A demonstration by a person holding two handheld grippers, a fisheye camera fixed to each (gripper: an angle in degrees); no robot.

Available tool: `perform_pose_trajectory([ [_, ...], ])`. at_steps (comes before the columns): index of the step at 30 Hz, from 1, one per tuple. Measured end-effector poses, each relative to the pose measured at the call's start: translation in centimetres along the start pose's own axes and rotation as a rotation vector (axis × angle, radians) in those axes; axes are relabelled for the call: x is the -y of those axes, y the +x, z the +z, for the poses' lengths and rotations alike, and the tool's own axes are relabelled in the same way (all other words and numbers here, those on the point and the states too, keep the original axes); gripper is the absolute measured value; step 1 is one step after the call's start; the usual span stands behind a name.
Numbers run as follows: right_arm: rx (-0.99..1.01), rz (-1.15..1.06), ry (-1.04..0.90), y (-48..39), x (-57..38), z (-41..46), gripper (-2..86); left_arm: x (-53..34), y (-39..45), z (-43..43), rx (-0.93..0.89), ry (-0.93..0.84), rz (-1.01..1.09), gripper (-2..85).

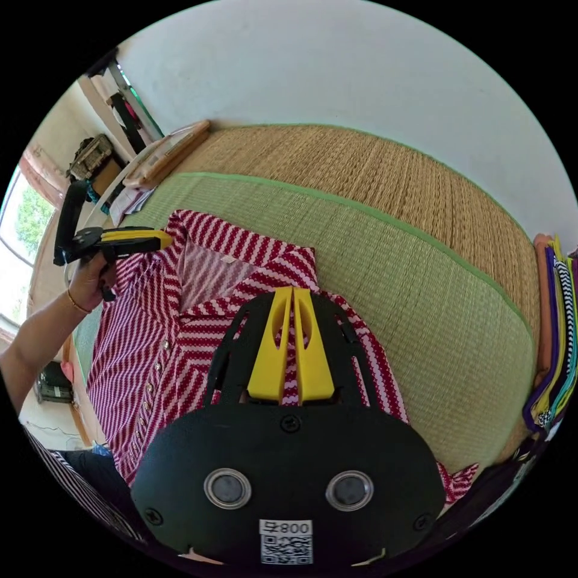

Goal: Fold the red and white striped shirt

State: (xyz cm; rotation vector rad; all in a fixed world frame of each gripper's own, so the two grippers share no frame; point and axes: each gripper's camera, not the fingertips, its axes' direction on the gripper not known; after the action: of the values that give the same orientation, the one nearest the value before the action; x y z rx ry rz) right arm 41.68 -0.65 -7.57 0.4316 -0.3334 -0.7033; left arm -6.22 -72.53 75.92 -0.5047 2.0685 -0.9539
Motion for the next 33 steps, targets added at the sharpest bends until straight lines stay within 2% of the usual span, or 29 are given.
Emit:
perform_pose_trajectory([
  [4,0.002,-0.027,0.099,-1.1,-1.8,-2.2,0.1,-2.5,0.8,2.1,0.013,0.062,0.062,0.2],
  [6,-0.016,-0.028,0.05,-1.3,-2.0,-1.0,0.1,-3.1,0.5,5.1,0.057,-0.017,0.076,0.1],
  [7,-0.019,-0.016,-0.01,-1.0,-2.0,0.4,0.1,-3.7,0.0,5.8,0.041,0.033,0.065,0.1],
  [9,0.02,0.01,0.046,-0.4,-2.2,-0.7,0.2,-4.1,-0.9,7.1,-0.007,0.013,0.029,0.2],
  [12,0.068,0.046,0.152,0.4,-3.5,-3.9,0.3,-6.1,-0.9,7.9,-0.082,0.083,0.034,0.3],
  [14,0.12,0.087,0.248,1.0,-6.7,-6.6,0.5,-8.6,-0.2,9.4,-0.167,0.106,0.053,0.4],
  [18,0.099,0.244,0.342,3.0,-14.6,-9.3,1.6,-12.7,2.6,13.3,-0.31,0.073,0.144,1.2],
  [23,0.07,0.556,0.407,7.6,-26.5,-11.2,5.1,-15.2,9.3,20.5,-0.477,-0.007,0.313,4.4],
  [29,0.053,0.706,0.535,11.4,-31.9,-12.9,7.1,-12.0,20.8,28.5,-0.517,-0.075,0.6,7.6],
  [33,0.074,0.722,0.522,13.0,-33.1,-12.0,7.7,-9.8,28.5,33.2,-0.499,-0.076,0.764,8.4],
])
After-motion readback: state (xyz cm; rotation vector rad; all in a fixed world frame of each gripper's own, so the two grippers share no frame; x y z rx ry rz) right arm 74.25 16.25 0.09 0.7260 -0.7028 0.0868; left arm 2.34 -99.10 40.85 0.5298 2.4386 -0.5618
